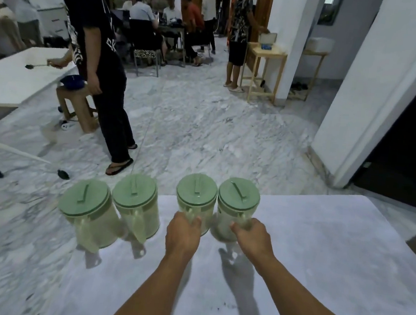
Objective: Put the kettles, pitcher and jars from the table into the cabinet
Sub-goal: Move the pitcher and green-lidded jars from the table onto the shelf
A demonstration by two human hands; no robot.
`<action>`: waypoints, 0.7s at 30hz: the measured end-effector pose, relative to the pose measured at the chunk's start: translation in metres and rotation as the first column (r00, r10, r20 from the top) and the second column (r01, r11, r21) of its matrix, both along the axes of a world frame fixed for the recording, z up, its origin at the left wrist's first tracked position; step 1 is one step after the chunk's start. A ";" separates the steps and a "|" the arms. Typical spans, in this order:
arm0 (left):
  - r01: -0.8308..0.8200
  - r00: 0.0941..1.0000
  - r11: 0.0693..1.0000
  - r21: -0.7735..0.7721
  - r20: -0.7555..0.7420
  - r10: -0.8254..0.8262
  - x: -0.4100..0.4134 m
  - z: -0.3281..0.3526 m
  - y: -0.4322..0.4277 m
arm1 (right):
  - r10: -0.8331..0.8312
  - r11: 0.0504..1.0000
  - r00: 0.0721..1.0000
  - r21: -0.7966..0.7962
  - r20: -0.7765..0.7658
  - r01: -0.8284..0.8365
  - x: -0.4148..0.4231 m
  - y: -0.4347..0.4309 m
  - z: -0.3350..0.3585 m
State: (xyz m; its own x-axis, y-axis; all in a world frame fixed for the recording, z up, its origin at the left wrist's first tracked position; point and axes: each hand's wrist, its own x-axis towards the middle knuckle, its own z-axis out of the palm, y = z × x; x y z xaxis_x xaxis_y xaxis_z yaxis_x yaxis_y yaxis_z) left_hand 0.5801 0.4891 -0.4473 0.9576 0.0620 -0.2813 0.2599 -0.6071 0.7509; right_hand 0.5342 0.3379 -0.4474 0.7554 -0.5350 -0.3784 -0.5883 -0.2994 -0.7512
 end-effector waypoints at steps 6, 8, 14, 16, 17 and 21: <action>-0.001 1.000 0.990 -0.140 0.023 0.004 -0.003 0.004 -0.006 | -0.036 0.997 0.998 0.064 0.061 0.032 0.001 0.001 -0.006; 0.019 1.000 0.983 -0.183 0.016 -0.016 -0.007 0.013 -0.007 | -0.089 0.992 0.992 0.094 0.087 0.081 -0.004 0.002 -0.001; 0.123 0.989 0.930 -0.345 0.124 -0.085 -0.039 0.069 -0.010 | -0.239 0.970 0.940 0.106 0.243 0.219 -0.053 -0.004 0.056; 0.173 0.977 0.899 -0.402 0.183 -0.106 -0.060 0.095 -0.016 | -0.298 0.954 0.903 0.120 0.309 0.274 -0.081 -0.011 0.082; 0.210 0.969 0.879 -0.428 0.213 -0.128 -0.073 0.109 -0.021 | -0.327 0.945 0.885 0.124 0.330 0.303 -0.098 -0.015 0.094; 0.365 0.922 0.793 -0.488 0.310 -0.233 -0.130 0.161 -0.043 | -0.426 0.899 0.792 0.110 0.437 0.423 -0.170 -0.030 0.144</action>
